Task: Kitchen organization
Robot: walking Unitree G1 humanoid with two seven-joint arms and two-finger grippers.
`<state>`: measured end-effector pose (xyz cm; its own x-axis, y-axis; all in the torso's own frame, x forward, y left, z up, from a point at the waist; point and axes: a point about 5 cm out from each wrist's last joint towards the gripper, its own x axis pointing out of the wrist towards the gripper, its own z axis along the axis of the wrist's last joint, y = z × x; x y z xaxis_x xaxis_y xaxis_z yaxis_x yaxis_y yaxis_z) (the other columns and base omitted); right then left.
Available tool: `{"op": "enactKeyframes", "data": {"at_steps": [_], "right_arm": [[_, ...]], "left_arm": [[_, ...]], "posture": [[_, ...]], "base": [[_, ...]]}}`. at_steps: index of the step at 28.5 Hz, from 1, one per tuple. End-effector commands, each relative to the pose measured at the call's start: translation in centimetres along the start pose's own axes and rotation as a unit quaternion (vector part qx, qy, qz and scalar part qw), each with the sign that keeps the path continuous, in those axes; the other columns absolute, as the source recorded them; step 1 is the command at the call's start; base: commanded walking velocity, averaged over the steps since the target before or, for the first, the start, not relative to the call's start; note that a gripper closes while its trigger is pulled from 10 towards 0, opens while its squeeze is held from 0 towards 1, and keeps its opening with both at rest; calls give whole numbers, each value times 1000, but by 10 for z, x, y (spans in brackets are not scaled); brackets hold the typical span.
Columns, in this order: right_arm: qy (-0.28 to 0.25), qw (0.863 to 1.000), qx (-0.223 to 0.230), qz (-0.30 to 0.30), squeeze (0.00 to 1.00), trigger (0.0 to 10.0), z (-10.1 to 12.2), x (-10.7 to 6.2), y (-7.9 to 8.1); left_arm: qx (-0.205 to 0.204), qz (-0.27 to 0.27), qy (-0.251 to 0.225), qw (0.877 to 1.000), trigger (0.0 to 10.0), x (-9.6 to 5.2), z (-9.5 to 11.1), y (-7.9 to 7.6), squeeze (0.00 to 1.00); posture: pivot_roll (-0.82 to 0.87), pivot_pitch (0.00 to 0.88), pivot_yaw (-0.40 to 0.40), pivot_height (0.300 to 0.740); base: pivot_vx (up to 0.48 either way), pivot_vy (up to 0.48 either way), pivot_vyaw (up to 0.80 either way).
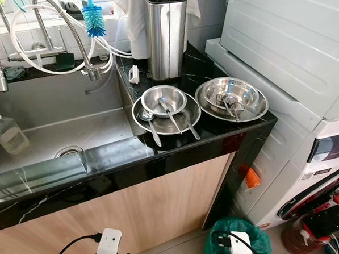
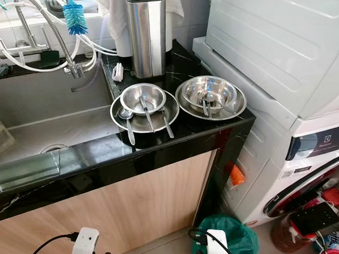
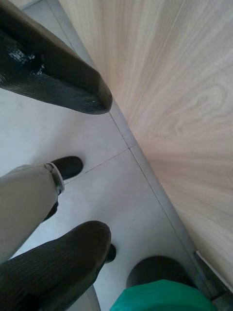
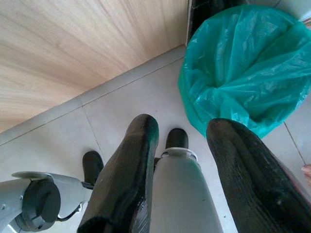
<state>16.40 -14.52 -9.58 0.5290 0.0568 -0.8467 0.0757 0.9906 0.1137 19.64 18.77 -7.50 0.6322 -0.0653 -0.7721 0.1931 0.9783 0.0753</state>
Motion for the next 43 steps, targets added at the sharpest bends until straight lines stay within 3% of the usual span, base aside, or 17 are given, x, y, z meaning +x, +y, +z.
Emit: {"op": "enactKeyframes", "data": {"at_steps": [1, 13, 23, 31, 43], "right_arm": [[-1, 1000, 1, -1, 0, 10000, 0, 0, 0], [1, 1000, -24, 5, 0, 10000, 2, 0, 2], [4, 999, -38, 6, 0, 10000, 2, 0, 2], [2, 1000, -14, 0, 0, 10000, 1, 0, 1], [2, 1000, -7, 2, 0, 10000, 0, 0, 1]], "left_arm": [[1, -1, 8, 1000, 10000, 0, -2, 0, 0], [0, 2, 18, 1000, 10000, -1, -5, 0, 0], [-1, 2, 22, 1000, 10000, -2, -9, 0, 0], [0, 3, 24, 1000, 10000, -2, -9, 1, 0], [0, 5, 27, 1000, 10000, -2, -10, 3, 0]], "posture": [[108, 0, -46, 740], [109, 0, -43, 740], [109, 0, -43, 740], [108, 0, -45, 740], [107, 1, -45, 740]], "base": [[0, 0, 0], [0, 0, 0], [0, 0, 519], [0, 0, 280], [0, 409, 0]]}}
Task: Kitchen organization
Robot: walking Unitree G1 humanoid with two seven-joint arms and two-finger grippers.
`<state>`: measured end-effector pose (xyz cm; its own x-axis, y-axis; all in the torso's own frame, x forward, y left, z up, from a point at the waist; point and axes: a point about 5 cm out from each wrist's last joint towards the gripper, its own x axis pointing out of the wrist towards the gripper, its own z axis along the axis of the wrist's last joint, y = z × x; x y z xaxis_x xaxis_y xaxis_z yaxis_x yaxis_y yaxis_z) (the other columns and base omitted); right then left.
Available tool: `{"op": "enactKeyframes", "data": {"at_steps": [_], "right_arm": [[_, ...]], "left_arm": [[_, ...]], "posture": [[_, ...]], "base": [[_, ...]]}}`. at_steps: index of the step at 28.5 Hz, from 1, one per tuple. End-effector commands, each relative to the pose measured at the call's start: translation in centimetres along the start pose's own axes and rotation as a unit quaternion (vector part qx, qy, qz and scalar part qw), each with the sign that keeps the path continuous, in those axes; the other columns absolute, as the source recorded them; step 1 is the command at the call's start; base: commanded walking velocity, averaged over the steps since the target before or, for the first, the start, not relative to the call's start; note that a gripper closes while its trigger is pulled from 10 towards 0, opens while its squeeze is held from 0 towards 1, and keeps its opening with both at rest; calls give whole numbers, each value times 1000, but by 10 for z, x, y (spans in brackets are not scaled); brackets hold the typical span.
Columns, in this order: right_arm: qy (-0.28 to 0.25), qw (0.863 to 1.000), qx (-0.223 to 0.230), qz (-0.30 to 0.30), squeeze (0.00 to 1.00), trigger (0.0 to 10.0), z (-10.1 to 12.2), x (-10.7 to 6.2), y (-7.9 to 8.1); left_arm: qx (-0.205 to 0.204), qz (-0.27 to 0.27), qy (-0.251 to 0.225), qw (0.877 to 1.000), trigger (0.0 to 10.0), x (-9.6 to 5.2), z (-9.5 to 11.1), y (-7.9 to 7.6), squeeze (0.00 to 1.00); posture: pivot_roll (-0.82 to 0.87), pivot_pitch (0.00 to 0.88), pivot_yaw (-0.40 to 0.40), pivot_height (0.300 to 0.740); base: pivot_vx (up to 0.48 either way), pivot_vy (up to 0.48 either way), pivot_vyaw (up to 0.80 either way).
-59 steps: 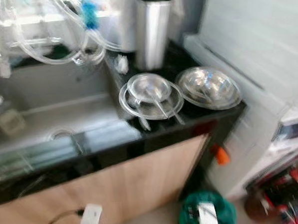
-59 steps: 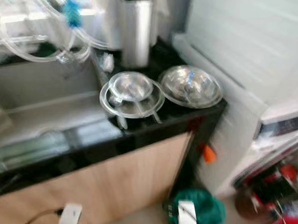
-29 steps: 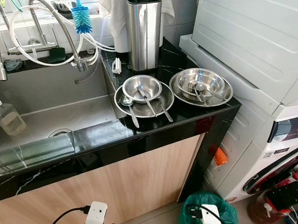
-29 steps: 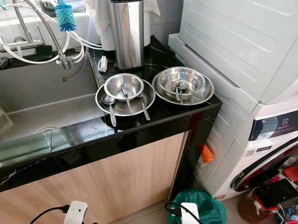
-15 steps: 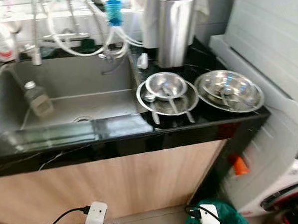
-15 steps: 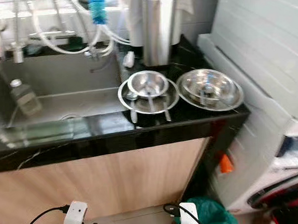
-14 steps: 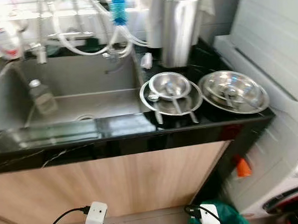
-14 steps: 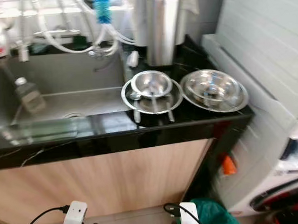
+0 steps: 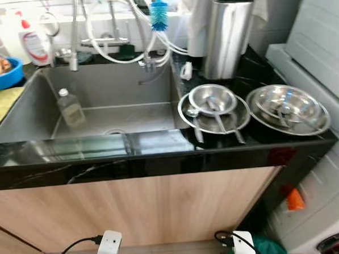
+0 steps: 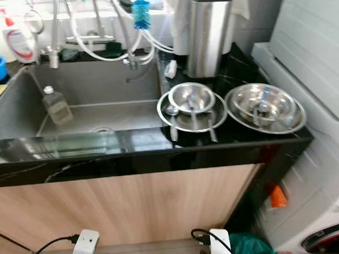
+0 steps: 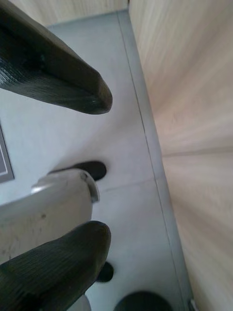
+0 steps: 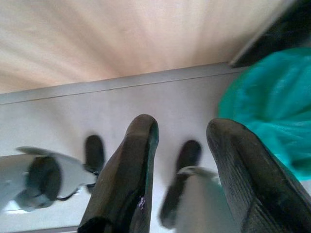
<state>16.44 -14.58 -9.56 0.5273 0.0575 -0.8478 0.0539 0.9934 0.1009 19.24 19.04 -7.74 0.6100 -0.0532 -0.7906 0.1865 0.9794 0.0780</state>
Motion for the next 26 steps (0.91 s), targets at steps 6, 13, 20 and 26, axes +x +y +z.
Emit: {"op": "enactKeyframes", "data": {"at_steps": [6, 13, 20, 26], "right_arm": [[2, 1000, 5, 4, 0, 10000, 0, 0, 2], [3, 1000, 5, 8, 0, 10000, 0, 0, 2], [3, 1000, 4, 9, 0, 10000, 0, 0, 2], [3, 1000, 5, 10, 0, 10000, 0, 0, 3]], "left_arm": [[5, 3, 13, 1000, 10000, -1, -6, 2, 0], [11, 0, 14, 1000, 10000, -2, -8, 0, 0], [-1, -2, 19, 1000, 10000, -1, -10, -2, 0], [9, -1, 19, 1000, 10000, -2, -10, -2, 0]], "posture": [[107, 1, -45, 740], [101, 0, -43, 740], [104, 4, -45, 740], [105, 6, -43, 740]], "base": [[0, 249, 0], [0, 0, 0], [0, 69, 0], [0, 369, 0]]}}
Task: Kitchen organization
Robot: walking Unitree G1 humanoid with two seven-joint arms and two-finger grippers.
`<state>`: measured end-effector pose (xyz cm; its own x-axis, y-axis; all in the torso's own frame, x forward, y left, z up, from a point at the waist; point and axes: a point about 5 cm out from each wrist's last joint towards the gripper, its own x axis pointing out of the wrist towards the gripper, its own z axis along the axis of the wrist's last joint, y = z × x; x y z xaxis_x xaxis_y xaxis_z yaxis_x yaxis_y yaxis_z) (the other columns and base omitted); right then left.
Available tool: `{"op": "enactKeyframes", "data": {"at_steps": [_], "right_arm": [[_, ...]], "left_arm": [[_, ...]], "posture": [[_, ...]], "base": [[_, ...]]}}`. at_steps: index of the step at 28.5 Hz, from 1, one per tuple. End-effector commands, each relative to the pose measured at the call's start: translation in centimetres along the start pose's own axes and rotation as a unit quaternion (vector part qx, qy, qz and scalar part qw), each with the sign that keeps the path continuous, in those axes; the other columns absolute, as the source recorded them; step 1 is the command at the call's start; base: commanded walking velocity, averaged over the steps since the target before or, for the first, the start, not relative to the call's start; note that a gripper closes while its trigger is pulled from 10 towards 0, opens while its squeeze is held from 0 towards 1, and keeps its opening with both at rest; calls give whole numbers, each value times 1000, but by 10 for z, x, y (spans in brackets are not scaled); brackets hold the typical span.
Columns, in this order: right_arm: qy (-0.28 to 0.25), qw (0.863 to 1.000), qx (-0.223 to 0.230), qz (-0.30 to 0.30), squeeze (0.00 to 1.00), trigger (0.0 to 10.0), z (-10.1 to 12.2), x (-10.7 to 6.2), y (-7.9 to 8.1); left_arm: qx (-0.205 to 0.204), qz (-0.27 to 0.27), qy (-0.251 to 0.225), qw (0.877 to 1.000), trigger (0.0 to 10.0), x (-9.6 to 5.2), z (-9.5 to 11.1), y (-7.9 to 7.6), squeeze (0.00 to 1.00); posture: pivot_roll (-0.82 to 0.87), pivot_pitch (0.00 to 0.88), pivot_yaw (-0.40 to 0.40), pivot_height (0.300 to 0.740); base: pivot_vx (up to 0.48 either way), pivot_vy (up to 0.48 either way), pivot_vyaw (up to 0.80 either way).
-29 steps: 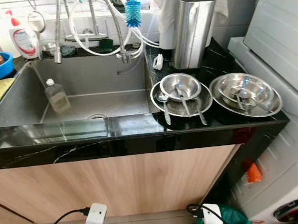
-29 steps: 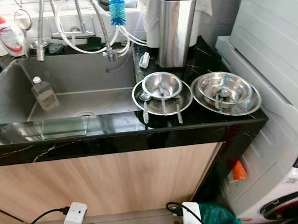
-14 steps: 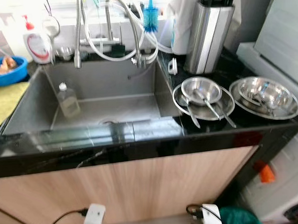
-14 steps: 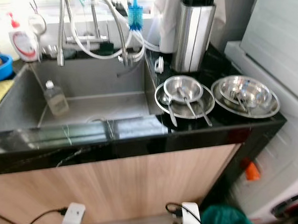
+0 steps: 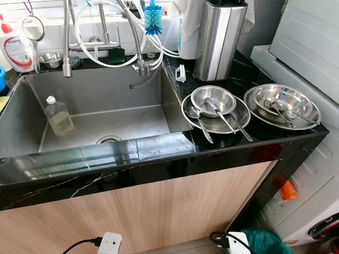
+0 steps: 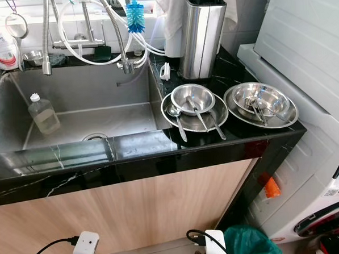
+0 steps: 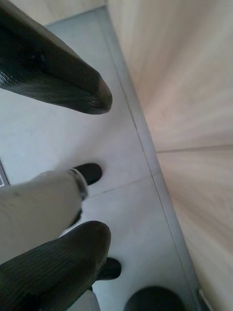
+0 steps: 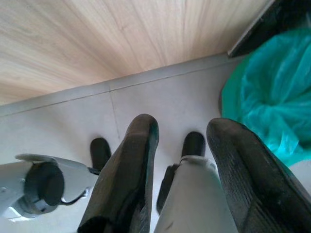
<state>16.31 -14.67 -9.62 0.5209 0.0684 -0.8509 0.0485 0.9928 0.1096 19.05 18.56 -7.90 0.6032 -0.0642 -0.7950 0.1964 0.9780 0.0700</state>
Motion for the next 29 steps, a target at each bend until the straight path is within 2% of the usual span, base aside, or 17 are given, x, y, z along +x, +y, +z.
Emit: {"op": "enactKeyframes", "data": {"at_steps": [1, 9, 25, 29], "right_arm": [[0, 1000, 5, 6, 0, 10000, 1, 1, 4], [-1, 1000, 6, 6, 0, 10000, 1, 1, 4], [-1, 1000, 7, 8, 0, 10000, 1, 1, 5], [-1, 1000, 6, 8, 0, 10000, 1, 1, 5]], "left_arm": [[9, 6, 17, 1000, 10000, -2, -9, 4, 0], [5, 7, 18, 1000, 10000, -3, -10, 6, 0], [9, 3, 19, 1000, 10000, -1, -8, -4, 0], [12, 2, 17, 1000, 10000, -1, -9, -5, 0]], "posture": [[106, 8, -43, 740], [105, 10, -42, 740], [107, 11, -40, 740], [107, 13, -40, 740]], "base": [[0, 0, 0], [0, 0, 0], [0, 417, 0], [0, 0, 0]]}}
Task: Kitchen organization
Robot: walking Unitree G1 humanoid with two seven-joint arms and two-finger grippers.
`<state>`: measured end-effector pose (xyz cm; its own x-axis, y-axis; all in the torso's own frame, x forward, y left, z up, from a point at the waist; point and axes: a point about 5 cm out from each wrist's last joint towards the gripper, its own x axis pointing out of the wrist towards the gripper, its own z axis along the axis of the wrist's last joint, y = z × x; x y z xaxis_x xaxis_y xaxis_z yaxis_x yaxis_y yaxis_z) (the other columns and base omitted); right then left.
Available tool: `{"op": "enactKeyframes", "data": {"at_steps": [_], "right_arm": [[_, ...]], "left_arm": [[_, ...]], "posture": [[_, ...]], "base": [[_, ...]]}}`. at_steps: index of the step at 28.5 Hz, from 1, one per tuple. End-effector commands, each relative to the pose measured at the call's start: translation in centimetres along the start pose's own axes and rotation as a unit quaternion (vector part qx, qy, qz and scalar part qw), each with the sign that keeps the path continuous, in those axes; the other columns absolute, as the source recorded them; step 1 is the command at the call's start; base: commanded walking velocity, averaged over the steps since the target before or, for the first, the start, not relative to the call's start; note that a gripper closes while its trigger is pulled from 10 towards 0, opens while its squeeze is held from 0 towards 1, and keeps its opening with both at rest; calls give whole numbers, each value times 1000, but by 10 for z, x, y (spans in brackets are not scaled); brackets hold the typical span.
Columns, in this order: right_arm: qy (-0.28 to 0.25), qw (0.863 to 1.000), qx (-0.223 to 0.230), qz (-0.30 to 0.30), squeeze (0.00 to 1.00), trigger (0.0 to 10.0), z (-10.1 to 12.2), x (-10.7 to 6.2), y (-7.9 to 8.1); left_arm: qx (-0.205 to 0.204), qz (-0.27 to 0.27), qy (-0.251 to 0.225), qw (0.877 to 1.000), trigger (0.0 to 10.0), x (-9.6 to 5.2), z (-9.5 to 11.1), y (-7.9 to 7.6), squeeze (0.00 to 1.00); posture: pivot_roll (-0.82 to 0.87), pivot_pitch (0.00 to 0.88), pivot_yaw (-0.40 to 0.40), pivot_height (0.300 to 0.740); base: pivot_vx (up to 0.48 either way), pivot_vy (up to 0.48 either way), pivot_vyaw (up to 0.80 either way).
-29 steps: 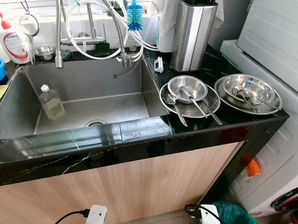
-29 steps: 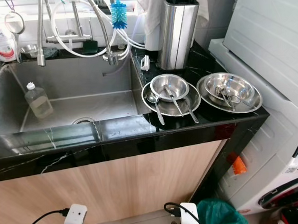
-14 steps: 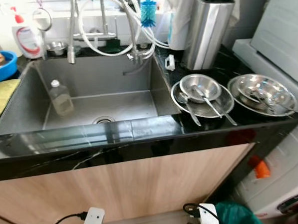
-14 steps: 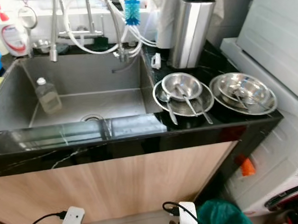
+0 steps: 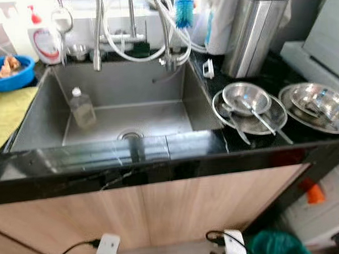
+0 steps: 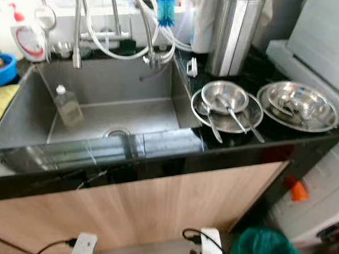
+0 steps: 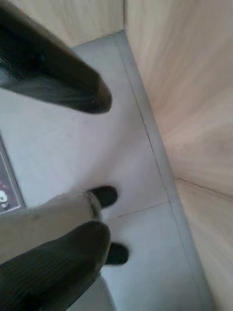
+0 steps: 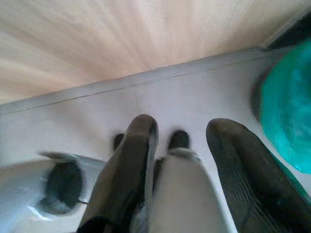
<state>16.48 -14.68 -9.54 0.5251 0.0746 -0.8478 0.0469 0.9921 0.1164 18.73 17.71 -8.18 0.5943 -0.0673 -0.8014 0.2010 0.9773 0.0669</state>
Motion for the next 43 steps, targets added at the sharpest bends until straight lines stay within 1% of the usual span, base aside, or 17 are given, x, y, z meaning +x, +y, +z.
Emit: {"op": "enactKeyframes", "data": {"at_steps": [1, 6, 8, 10, 16, 19, 21, 22, 23, 29, 33, 34, 37, 38, 39, 40, 43], "right_arm": [[2, 1000, 5, 4, 0, 10000, -1, 0, 5], [2, 1000, 5, 4, 0, 10000, -1, 0, 5], [2, 1000, 5, 5, 0, 10000, -1, 0, 5], [2, 1000, 6, 5, 0, 10000, -1, 0, 5], [2, 1000, 6, 5, 0, 10000, -1, 0, 5], [2, 1000, 6, 5, 0, 10000, -2, 0, 5], [1, 1000, 7, 6, 0, 10000, -2, 0, 5], [-1, 1000, 11, 5, 0, 10000, -2, 0, 5], [-1, 1000, 12, 5, 0, 10000, -2, 0, 5], [-2, 1000, 15, -1, 0, 10000, -2, 0, 4], [-3, 1000, -10, -3, 0, 10000, -1, 0, 3], [-3, 1000, -15, -6, 0, 10000, -1, 0, 3], [-4, 1000, -8, -7, 0, 10000, -2, 0, 2], [-4, 1000, 1, -8, 0, 10000, -2, 0, 2], [-4, 1000, 1, -8, 0, 10000, -2, 0, 2], [-2, 1000, -10, -7, 0, 10000, -3, 0, 2], [-2, 1000, -9, -8, 0, 10000, -3, 0, 2]], "left_arm": [[10, 5, 12, 1000, 10000, -2, -7, 5, 0], [8, 6, 11, 1000, 10000, -3, -10, 7, 0], [7, 7, 9, 1000, 10000, -4, -10, 11, 0], [9, 9, 9, 1000, 10000, -6, -11, 19, 0], [21, 8, 13, 1000, 10000, -7, -13, 22, 0], [42, 9, 14, 999, 10000, -6, -12, 16, 0], [45, 6, 12, 999, 10000, -3, -9, 8, 0], [49, 2, 8, 999, 10000, -1, -4, -2, 0], [49, 1, 7, 999, 10000, 0, -2, -5, 0], [51, -3, 1, 999, 10000, 3, 3, -17, 0], [53, 1, 2, 999, 10000, 1, -1, -11, 0], [54, 3, 4, 999, 10000, -1, -5, -7, 0], [53, 8, 8, 999, 10000, -5, -14, 7, 0], [53, 13, 10, 998, 10000, -8, -19, 19, 0], [54, 14, 11, 998, 10000, -9, -20, 22, 0], [53, 20, 14, 998, 10000, -13, -24, 36, 0], [53, 25, 18, 998, 10000, -18, -26, 49, 0]], "posture": [[107, 13, -40, 740], [107, 15, -40, 740], [107, 16, -40, 740], [107, 16, -40, 740], [106, 18, -40, 740], [103, 17, -42, 740], [101, 16, -43, 740], [100, 13, -43, 740], [100, 13, -43, 740], [98, 6, -43, 740], [98, 0, -46, 740], [98, 0, -46, 740], [98, 0, -48, 740], [98, 0, -49, 740], [98, 0, -49, 740], [98, 0, -51, 740], [100, 0, -52, 740]], "base": [[0, 0, 0], [0, 0, 0], [0, 0, 0], [0, 0, 0], [0, 0, 0], [0, 0, 0], [0, 0, 0], [0, 0, 0], [0, 0, 0], [0, 0, 0], [0, 0, 0], [0, 0, 563], [0, 0, 510], [0, 0, 0], [0, 0, 0], [0, 0, 0], [0, 0, 0]]}}
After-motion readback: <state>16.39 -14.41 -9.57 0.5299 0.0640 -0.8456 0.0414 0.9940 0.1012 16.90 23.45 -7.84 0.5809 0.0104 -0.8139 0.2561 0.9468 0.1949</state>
